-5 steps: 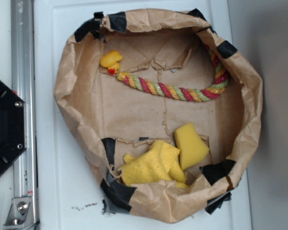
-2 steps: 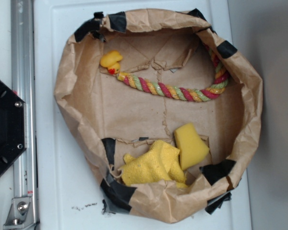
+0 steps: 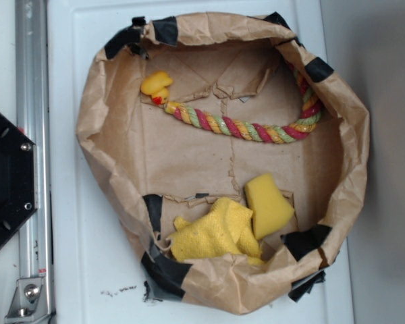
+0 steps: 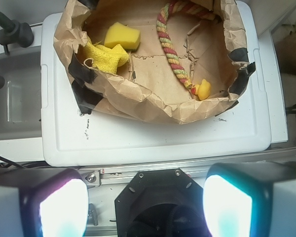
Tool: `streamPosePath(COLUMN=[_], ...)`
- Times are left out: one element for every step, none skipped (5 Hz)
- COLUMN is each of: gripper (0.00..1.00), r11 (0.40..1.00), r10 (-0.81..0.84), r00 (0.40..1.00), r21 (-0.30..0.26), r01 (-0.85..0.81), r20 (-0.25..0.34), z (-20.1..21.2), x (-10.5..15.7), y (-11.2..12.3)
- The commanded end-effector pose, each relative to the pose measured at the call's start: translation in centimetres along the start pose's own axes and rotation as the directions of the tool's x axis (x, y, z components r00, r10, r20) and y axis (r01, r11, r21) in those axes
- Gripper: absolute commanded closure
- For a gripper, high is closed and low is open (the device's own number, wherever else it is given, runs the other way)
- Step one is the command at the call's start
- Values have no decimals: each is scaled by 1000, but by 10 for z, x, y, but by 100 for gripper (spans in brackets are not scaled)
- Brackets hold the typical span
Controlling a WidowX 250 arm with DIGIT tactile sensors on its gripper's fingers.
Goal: Grab the yellow cloth.
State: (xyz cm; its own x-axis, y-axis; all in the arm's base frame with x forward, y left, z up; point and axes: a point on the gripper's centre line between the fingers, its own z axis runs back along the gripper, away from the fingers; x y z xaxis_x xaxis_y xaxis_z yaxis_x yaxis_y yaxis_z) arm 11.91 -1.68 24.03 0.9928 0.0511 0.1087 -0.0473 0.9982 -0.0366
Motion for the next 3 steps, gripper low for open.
streamPosePath(gripper=[0, 0, 0], r11=[951, 903, 856], r10=[309, 404, 454], r00=[950, 913, 891], r21=[-4, -181, -277], r01=[-309, -389, -436], r20=[51, 56, 3], z=[-39, -71, -120], x=[73, 92, 109], y=[6, 14, 25])
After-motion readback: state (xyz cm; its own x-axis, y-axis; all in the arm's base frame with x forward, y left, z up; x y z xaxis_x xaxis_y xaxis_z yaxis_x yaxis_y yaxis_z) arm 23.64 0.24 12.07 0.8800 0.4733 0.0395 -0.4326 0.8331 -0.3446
